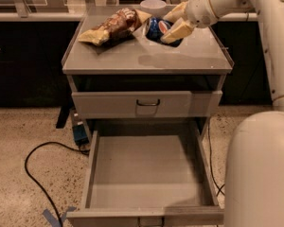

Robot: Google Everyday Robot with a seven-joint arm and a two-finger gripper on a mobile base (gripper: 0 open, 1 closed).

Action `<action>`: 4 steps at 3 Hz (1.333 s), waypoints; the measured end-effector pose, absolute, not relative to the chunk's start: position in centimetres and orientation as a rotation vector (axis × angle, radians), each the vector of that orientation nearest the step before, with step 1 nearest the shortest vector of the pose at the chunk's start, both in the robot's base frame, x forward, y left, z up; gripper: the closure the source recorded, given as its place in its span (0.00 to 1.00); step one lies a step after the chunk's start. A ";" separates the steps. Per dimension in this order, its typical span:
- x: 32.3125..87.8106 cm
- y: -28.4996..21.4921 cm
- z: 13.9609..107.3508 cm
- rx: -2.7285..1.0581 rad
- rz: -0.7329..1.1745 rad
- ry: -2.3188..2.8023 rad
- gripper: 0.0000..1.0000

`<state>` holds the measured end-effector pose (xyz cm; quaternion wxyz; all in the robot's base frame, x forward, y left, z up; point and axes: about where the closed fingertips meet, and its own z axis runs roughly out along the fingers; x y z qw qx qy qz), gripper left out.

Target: Pick pepsi can from middle drawer and place on counter

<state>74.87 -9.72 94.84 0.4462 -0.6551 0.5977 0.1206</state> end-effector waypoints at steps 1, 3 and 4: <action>78.6 -11.9 95.4 -1.555 0.163 1.560 1.00; 85.6 -16.4 95.8 -1.296 -0.038 1.633 1.00; 87.4 -16.6 93.8 -1.257 -0.047 1.673 1.00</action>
Offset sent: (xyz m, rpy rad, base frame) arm 0.1195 -0.0944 0.0275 -0.0136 -0.1766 -0.4984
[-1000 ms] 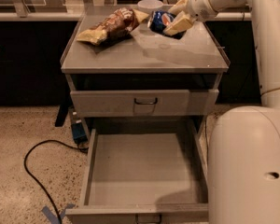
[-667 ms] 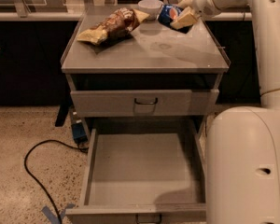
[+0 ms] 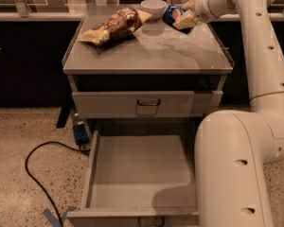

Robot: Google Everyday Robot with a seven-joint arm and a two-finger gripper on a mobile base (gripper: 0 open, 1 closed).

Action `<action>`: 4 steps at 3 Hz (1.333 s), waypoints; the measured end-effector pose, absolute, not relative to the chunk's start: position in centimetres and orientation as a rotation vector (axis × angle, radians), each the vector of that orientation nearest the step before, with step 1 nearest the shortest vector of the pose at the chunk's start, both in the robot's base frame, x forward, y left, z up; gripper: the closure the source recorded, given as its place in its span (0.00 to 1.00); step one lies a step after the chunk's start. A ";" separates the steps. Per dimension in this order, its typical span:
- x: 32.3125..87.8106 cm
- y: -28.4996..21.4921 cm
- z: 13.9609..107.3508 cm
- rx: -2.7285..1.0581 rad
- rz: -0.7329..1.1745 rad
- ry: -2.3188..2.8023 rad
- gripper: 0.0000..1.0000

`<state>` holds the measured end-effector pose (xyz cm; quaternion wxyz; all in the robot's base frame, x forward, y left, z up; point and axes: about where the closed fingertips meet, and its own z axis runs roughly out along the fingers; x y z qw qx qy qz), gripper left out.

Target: Pick pepsi can from middle drawer and place on counter

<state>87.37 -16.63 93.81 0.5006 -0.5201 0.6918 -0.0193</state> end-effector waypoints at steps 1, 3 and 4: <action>88.1 -16.8 89.6 -1.260 -0.015 1.754 1.00; 88.2 -16.8 85.6 -1.266 0.035 1.831 0.81; 88.2 -16.8 85.6 -1.266 0.035 1.831 0.59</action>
Offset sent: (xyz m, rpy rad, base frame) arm 0.0273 -0.0185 -0.1065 0.0001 0.2430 -0.0484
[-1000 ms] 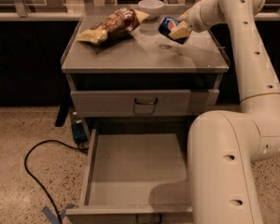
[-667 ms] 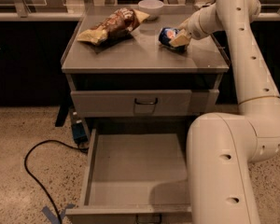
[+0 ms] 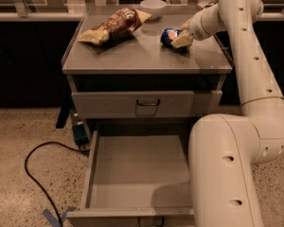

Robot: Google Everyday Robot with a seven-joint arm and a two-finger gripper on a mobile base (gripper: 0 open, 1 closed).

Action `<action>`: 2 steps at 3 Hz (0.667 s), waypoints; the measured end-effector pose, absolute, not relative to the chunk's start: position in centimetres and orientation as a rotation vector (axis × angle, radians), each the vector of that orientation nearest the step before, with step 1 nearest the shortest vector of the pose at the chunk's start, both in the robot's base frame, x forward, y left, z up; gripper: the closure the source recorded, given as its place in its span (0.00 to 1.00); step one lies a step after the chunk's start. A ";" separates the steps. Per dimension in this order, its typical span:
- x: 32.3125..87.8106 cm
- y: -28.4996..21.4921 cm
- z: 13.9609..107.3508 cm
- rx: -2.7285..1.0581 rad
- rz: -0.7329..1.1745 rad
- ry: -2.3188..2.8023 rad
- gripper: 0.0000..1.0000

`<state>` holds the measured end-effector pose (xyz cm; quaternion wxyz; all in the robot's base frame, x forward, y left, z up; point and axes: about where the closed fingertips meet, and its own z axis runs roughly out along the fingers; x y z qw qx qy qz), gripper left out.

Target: Pick pepsi can from middle drawer and place on counter

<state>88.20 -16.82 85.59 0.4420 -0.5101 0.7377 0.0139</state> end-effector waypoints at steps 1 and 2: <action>88.2 -16.8 85.6 -1.266 0.035 1.831 0.36; 88.2 -16.8 85.6 -1.266 0.035 1.831 0.13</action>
Offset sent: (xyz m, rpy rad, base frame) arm 0.0000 0.0000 0.0000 0.0000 0.0000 0.0000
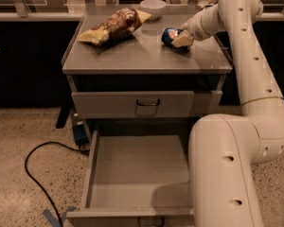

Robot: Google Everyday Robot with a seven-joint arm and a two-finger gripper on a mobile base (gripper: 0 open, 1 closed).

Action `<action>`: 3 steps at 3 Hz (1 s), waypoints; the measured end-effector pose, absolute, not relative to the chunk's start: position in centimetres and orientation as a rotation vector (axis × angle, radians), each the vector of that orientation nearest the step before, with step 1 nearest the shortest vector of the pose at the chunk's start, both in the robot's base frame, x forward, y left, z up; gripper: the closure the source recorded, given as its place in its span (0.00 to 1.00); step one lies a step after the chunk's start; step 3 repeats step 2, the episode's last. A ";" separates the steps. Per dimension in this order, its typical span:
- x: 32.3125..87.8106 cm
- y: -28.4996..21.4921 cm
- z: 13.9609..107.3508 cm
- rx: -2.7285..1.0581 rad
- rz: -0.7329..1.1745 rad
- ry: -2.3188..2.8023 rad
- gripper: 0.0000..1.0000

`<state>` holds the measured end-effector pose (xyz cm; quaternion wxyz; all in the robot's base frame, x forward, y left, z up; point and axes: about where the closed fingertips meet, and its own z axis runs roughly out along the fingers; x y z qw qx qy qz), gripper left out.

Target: Pick pepsi can from middle drawer and place on counter

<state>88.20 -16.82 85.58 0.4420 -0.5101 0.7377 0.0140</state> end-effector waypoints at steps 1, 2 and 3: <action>88.2 -16.8 85.6 -1.266 0.035 1.831 0.00; 88.2 -16.8 85.6 -1.266 0.035 1.831 0.00; 88.2 -16.8 85.6 -1.266 0.035 1.831 0.00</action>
Offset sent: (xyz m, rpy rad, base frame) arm 0.0000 0.0000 0.0000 0.0000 0.0000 0.0000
